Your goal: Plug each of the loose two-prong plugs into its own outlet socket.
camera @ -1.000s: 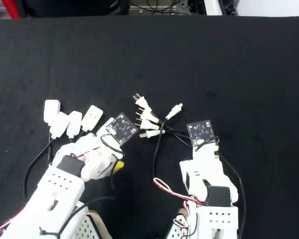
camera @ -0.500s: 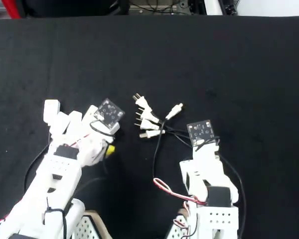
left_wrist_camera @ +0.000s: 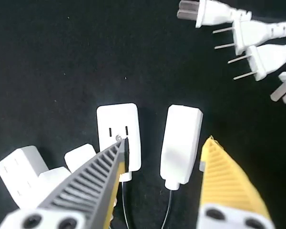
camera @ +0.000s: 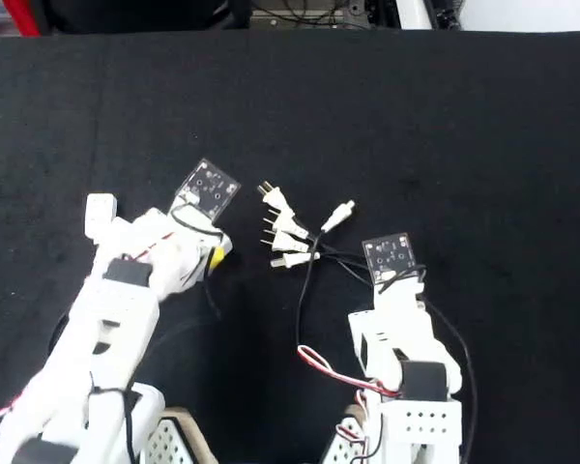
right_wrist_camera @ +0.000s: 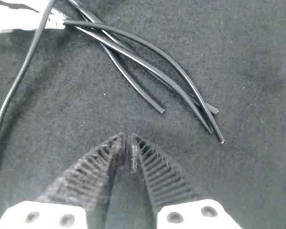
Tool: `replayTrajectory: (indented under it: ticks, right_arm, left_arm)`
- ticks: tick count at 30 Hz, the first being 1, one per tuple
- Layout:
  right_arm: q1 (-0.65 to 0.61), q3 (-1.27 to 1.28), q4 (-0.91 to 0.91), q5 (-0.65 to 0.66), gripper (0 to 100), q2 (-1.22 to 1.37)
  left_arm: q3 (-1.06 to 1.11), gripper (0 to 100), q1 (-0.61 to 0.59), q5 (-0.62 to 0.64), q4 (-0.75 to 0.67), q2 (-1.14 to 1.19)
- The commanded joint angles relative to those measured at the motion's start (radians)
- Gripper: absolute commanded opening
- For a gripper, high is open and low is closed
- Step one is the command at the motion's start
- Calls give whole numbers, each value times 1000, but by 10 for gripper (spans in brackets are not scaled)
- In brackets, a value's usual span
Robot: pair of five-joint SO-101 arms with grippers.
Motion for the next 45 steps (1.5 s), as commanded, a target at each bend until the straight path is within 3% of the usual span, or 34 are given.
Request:
replayTrajectory:
  ticks: [1,10,13,23,27,35,37,41,45]
  right_arm:
    - [-2,-2,2,-3,18,-10]
    - [-2,-2,2,-2,18,-10]
    - [-2,-2,2,-2,18,-10]
    - [-2,-2,2,-2,18,-12]
    - [-2,-2,2,-2,18,-12]
    - [-2,-2,2,-2,18,-12]
    - [-2,-2,2,-2,18,-12]
    - [-2,-2,2,-2,18,-12]
    - [-2,-2,2,-2,18,-12]
  left_arm:
    - [-136,254,-22,-28,-15,196]
    - [-360,253,-159,-64,-15,488]
    - [-381,253,-145,-66,2,503]
    - [-452,252,-58,-104,242,428]
    - [-418,252,-22,-109,195,431]
    - [-545,252,-102,-109,184,617]
    - [-584,220,-94,-110,241,655]
    - [-645,34,-67,-107,371,644]
    - [-638,37,18,-100,474,595]
